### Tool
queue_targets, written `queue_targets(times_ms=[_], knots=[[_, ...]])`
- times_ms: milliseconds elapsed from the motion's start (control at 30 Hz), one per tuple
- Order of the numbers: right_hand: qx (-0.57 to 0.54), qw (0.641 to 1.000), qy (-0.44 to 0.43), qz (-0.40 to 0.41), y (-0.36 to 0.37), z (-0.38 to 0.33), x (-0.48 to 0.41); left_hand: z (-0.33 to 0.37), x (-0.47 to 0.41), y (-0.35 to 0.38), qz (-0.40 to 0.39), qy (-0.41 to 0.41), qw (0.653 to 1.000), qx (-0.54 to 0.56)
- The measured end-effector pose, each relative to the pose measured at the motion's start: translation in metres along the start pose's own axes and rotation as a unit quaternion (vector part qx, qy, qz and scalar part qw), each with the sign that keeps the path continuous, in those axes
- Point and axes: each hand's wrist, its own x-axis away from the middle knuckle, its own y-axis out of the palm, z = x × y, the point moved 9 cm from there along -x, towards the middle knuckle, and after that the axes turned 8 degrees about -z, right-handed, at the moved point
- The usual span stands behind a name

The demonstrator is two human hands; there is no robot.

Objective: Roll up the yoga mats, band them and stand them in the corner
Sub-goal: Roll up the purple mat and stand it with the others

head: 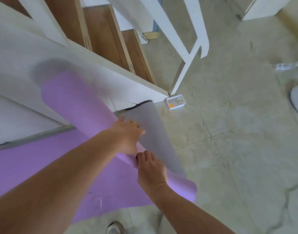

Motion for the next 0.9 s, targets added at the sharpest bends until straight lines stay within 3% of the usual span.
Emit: queue_targets(times_ms=[167, 467, 633, 900], knots=[[0.061, 0.988, -0.094, 0.106, -0.126, -0.119, 0.045, -0.072, 0.159, 0.0, -0.062, -0.07, 0.981, 0.172], [0.142, 0.926, -0.268, 0.224, -0.279, -0.29, 0.078, -0.188, 0.365, -0.02, 0.088, -0.243, 0.946, 0.193], [0.187, 0.881, -0.356, 0.248, -0.339, -0.344, 0.091, -0.229, 0.462, -0.016, 0.081, -0.266, 0.898, 0.342], [0.161, 0.792, -0.407, 0.426, -0.447, -0.385, 0.104, -0.259, 0.594, -0.032, 0.141, -0.286, 0.787, 0.528]])
